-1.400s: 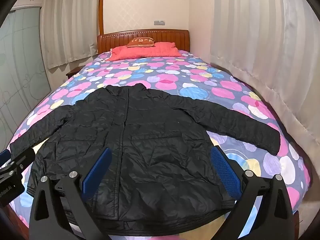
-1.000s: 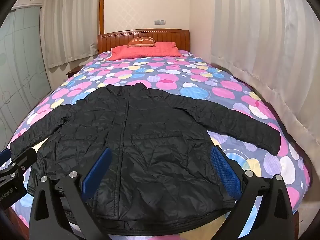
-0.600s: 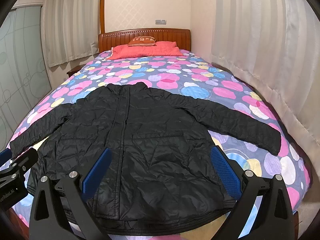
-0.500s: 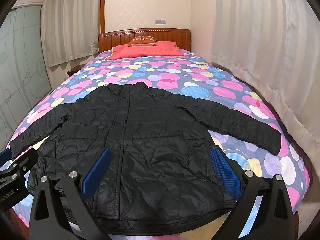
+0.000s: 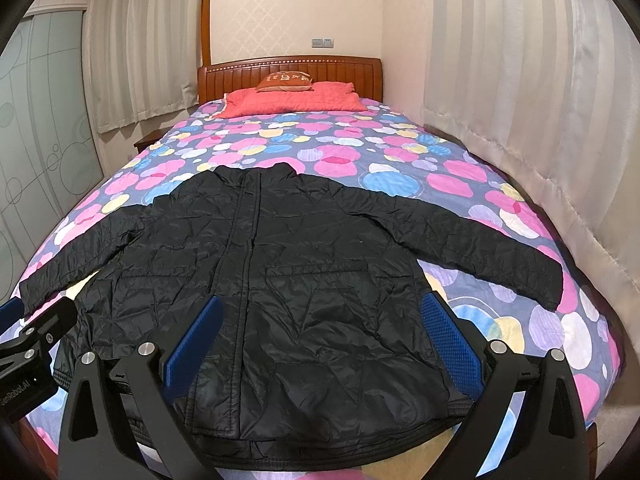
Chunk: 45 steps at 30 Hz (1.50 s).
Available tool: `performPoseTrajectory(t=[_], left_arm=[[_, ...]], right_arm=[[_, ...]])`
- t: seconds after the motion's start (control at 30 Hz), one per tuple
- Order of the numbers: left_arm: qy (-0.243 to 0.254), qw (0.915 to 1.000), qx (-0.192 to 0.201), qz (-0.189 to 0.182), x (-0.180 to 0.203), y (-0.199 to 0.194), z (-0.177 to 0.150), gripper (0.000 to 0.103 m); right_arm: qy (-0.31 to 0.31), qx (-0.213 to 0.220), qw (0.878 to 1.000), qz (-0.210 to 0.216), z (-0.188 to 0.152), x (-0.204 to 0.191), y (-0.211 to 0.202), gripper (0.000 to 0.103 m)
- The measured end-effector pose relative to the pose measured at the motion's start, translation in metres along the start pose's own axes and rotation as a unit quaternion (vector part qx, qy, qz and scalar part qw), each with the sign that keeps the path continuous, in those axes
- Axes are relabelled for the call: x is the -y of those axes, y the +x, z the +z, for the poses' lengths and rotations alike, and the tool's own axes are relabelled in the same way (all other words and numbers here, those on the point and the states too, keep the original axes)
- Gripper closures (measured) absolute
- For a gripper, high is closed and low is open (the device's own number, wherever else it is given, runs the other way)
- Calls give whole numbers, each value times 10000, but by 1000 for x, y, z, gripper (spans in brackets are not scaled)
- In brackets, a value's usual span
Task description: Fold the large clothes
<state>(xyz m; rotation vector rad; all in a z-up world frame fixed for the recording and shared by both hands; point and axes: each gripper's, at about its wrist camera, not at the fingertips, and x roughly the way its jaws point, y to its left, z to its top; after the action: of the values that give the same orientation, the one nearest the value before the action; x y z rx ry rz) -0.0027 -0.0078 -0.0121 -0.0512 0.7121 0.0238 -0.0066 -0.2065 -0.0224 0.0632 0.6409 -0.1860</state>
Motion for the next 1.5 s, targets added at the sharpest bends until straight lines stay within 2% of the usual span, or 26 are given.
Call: performPoseTrajectory(t=[1.5], left_arm=[[5, 10000, -32, -2, -1, 2, -2, 2]], right_arm=[[-10, -9, 10000, -3, -3, -3, 2, 5]])
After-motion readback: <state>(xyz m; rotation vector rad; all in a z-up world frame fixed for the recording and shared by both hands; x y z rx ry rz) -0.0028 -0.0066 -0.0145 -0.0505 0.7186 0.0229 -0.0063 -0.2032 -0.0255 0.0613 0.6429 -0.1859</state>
